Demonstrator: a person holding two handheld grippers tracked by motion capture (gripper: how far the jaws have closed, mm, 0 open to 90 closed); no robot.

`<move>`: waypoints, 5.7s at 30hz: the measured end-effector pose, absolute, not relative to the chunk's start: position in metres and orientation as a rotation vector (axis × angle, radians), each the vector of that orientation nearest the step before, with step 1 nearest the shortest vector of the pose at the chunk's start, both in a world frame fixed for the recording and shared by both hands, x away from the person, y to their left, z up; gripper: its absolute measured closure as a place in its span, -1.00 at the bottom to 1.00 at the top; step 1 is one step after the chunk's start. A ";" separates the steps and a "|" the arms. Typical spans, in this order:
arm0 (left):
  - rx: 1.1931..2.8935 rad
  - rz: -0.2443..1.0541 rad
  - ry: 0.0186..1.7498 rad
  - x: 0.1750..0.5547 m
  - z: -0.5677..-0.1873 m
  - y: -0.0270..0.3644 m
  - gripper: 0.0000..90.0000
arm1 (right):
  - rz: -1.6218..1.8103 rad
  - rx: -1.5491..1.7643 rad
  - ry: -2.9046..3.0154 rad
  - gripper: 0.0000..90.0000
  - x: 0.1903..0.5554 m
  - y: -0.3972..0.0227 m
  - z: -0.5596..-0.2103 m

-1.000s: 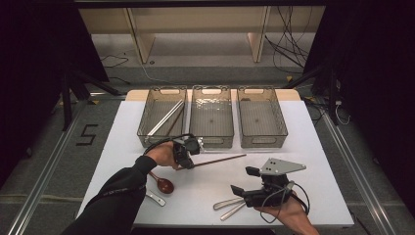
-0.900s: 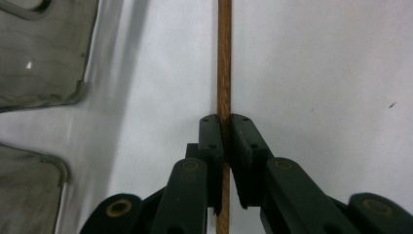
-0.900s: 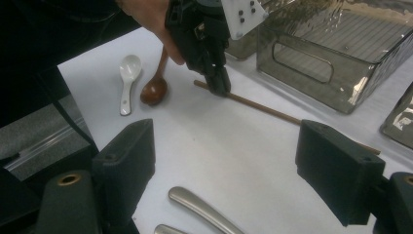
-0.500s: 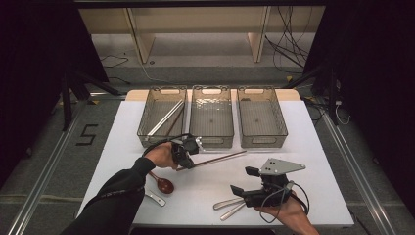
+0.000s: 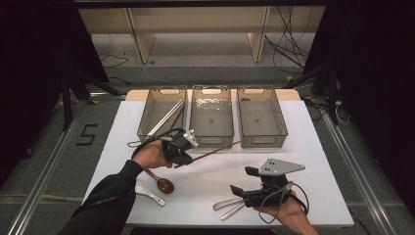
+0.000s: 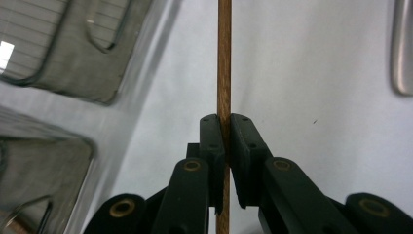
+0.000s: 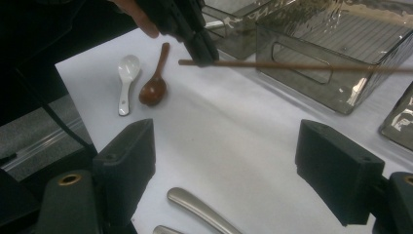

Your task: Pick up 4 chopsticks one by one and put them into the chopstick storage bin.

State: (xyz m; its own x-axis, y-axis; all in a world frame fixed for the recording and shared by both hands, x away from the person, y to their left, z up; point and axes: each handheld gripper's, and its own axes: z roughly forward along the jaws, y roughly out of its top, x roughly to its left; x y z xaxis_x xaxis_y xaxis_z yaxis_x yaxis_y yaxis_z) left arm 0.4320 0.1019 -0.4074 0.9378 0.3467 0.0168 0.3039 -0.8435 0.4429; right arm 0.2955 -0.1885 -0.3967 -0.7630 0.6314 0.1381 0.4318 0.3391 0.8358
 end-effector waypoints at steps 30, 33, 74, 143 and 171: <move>2.382 0.270 0.787 0.447 -0.366 0.160 0.86 | 1.391 0.964 2.382 -0.49 0.296 -0.189 -0.398; 2.353 0.290 0.822 0.450 -0.362 0.169 0.86 | 1.400 0.965 2.369 -0.49 0.296 -0.190 -0.398; 2.079 0.437 1.163 0.497 -0.382 0.242 0.86 | 1.401 0.970 2.363 -0.50 0.297 -0.190 -0.399; 2.279 0.397 1.065 0.470 -0.383 0.213 -0.21 | 1.405 0.967 2.359 -0.49 0.295 -0.191 -0.399; 2.481 0.273 0.827 0.419 -0.388 0.197 -0.43 | 1.400 0.970 2.359 -0.50 0.296 -0.191 -0.399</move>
State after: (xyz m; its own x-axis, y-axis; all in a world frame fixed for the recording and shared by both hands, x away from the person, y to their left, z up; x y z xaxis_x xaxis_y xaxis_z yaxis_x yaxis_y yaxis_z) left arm 0.4190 0.1966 -0.3877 0.7947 0.6063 0.0291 0.5046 -0.6865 0.5236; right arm 0.2960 -0.1914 -0.3987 -0.7538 0.6441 0.1298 0.4225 0.3239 0.8465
